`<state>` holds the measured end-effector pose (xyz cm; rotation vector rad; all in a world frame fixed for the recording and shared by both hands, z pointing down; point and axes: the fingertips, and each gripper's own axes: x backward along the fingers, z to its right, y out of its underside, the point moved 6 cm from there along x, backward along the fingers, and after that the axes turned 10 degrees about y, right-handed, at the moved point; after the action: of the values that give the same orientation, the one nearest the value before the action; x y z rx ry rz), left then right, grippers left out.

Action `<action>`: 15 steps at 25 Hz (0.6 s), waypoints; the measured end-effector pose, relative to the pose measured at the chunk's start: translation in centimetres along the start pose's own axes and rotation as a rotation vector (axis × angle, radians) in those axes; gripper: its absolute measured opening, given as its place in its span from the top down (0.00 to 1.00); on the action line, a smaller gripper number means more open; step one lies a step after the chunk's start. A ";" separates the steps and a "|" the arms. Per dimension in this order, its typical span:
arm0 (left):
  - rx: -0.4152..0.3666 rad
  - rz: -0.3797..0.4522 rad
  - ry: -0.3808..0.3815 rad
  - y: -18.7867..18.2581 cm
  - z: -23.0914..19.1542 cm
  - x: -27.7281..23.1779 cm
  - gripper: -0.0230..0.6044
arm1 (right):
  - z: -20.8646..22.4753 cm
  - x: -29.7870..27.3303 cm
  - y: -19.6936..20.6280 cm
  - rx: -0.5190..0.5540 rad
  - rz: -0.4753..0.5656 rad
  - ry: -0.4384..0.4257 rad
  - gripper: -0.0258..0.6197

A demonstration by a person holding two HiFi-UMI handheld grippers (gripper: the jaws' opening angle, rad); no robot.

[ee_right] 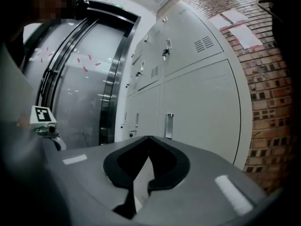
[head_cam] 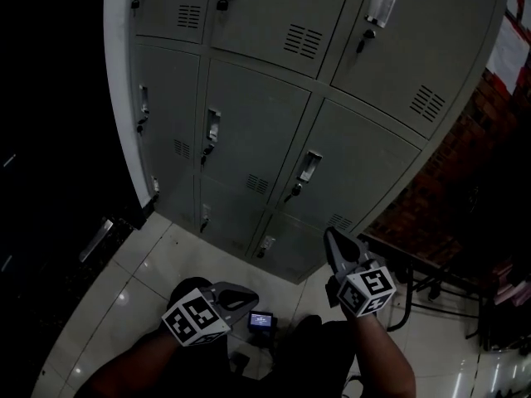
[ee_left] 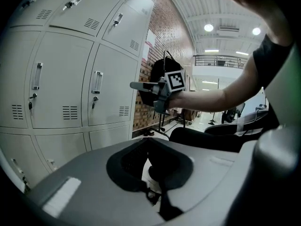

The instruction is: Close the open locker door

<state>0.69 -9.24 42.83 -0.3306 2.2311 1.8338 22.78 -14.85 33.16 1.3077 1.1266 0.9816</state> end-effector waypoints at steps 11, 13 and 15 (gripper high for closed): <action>-0.002 -0.005 -0.005 0.0 0.0 -0.1 0.94 | -1.3 9.3 3.6 -0.029 -0.074 -0.004 0.96; -0.003 -0.007 -0.007 0.0 0.0 -0.1 0.94 | -1.4 10.2 5.1 -0.040 -0.108 -0.001 0.96; -0.004 -0.009 -0.009 0.1 0.0 0.0 0.94 | -1.5 10.8 6.6 -0.052 -0.144 0.003 0.96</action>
<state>0.66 -9.24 42.90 -0.3310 2.2170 1.8316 23.98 -3.63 39.10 1.1673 1.1736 0.9007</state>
